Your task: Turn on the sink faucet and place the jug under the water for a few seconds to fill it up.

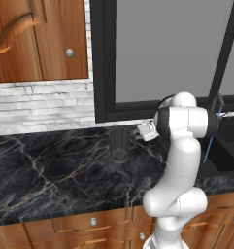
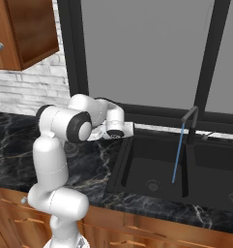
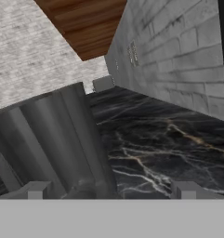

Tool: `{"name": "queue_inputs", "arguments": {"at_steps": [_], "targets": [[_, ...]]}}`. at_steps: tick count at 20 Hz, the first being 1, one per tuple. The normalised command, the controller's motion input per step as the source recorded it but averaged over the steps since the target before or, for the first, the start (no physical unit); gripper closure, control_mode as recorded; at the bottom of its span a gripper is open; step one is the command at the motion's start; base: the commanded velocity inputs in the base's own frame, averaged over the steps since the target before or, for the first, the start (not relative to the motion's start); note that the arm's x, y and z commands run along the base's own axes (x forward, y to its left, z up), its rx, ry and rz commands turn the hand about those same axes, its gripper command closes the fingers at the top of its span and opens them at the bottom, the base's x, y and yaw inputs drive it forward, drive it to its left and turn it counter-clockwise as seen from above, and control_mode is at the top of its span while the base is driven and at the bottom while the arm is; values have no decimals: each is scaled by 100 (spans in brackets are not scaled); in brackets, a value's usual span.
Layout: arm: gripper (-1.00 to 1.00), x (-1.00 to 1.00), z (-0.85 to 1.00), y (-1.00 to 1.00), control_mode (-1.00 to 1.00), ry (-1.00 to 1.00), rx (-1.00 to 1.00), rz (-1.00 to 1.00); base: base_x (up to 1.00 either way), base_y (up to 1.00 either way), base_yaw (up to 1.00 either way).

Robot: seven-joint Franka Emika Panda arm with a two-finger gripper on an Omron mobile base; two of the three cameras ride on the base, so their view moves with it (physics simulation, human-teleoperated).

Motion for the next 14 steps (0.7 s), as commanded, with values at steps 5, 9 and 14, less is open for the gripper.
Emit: {"name": "queue_inputs", "arguments": {"at_steps": [5, 9, 14], "targets": [[-100, 0, 15, -14, -100, 0, 0, 0, 0, 0, 0], [-100, 1, 4, -28, -100, 0, 0, 0, 0, 0, 0], [-100, -5, 0, -6, -100, 0, 0, 0, 0, 0, 0]]}}
